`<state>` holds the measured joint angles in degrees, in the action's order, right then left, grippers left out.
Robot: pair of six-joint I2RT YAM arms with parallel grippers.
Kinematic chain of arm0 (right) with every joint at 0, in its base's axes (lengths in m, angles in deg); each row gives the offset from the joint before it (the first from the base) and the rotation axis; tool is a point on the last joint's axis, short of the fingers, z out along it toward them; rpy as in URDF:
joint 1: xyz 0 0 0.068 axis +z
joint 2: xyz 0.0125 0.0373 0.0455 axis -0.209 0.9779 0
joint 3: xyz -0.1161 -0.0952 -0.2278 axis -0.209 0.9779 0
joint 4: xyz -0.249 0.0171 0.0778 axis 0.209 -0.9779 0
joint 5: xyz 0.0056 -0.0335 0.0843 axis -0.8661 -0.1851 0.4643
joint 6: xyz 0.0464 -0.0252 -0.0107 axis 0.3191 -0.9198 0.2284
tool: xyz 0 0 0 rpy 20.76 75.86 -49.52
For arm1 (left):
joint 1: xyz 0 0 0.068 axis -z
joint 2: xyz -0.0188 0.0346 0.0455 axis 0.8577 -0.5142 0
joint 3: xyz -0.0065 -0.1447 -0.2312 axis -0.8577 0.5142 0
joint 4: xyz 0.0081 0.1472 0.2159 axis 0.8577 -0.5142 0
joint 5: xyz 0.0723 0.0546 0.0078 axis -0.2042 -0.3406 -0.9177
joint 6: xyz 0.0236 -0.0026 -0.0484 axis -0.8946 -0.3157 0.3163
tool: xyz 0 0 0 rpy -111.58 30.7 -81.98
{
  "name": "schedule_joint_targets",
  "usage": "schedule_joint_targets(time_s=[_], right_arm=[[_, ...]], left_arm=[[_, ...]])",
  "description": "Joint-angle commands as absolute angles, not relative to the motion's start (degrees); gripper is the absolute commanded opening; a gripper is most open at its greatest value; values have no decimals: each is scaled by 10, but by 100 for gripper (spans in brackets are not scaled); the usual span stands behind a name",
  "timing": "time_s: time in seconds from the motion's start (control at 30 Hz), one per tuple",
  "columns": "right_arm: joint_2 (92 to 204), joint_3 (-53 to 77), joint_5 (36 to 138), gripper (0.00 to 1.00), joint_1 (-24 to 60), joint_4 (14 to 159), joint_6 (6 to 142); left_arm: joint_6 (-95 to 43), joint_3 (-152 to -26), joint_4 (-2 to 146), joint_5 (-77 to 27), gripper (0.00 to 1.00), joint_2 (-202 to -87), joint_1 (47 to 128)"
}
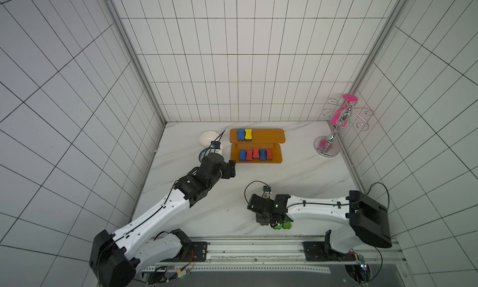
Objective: Remove the whiteboard erasers from the shelf
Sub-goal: Place the whiteboard eraser at the center of the board.
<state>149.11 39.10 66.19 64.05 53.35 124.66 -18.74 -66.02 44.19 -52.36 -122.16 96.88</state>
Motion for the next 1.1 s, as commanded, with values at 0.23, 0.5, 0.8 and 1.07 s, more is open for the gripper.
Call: schedule_joint_targets(time_s=[0.23, 0.5, 0.8, 1.07], right_arm=[[1490, 407, 658, 40, 659, 511, 1279], [1477, 398, 644, 44, 661, 498, 1274], [1473, 379, 614, 42, 673, 471, 1264], [1479, 387, 629, 38, 673, 486, 1266]], left_arm=[[-186, -647, 442, -524, 87, -1203, 969], [-186, -652, 444, -522, 87, -1203, 969], [-185, -658, 446, -511, 87, -1214, 970], [-188, -659, 439, -517, 87, -1208, 969]])
